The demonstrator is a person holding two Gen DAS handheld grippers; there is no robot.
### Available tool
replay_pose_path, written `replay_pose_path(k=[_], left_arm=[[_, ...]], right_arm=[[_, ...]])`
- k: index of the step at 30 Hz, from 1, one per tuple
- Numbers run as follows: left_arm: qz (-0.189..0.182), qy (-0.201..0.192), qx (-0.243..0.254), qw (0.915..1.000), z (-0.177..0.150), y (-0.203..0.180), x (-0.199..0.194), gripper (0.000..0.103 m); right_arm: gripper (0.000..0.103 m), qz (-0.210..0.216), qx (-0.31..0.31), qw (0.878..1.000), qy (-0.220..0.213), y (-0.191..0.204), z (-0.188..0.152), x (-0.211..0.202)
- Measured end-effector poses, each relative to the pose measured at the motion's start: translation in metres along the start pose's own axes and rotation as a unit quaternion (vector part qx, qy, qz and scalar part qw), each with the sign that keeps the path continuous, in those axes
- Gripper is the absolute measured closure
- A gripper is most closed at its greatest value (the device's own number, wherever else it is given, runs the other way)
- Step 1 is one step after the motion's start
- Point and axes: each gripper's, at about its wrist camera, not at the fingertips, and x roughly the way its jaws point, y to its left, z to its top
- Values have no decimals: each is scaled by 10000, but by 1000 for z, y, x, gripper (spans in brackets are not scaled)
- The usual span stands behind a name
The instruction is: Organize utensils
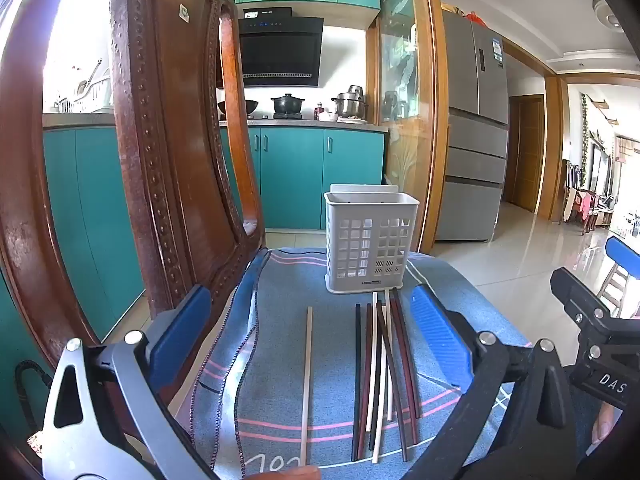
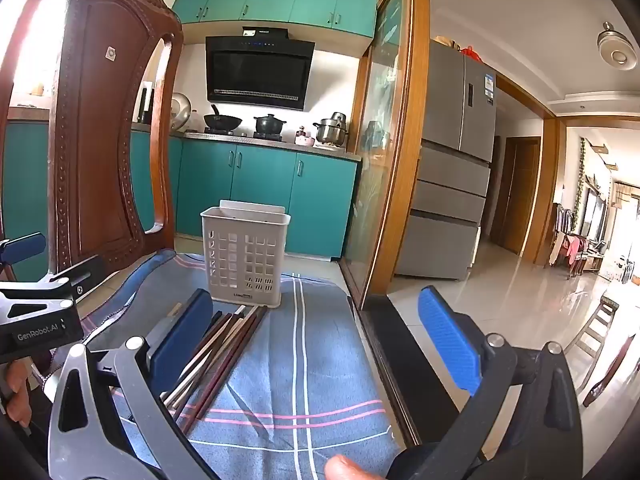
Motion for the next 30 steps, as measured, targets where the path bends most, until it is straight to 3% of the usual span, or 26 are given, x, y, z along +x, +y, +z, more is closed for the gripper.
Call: replay_pose_path(k=[30], left_arm=[[7,-3,8,10000,2,0,1,4]], right_arm=[[3,3,-2,10000,1,0,-1,1]])
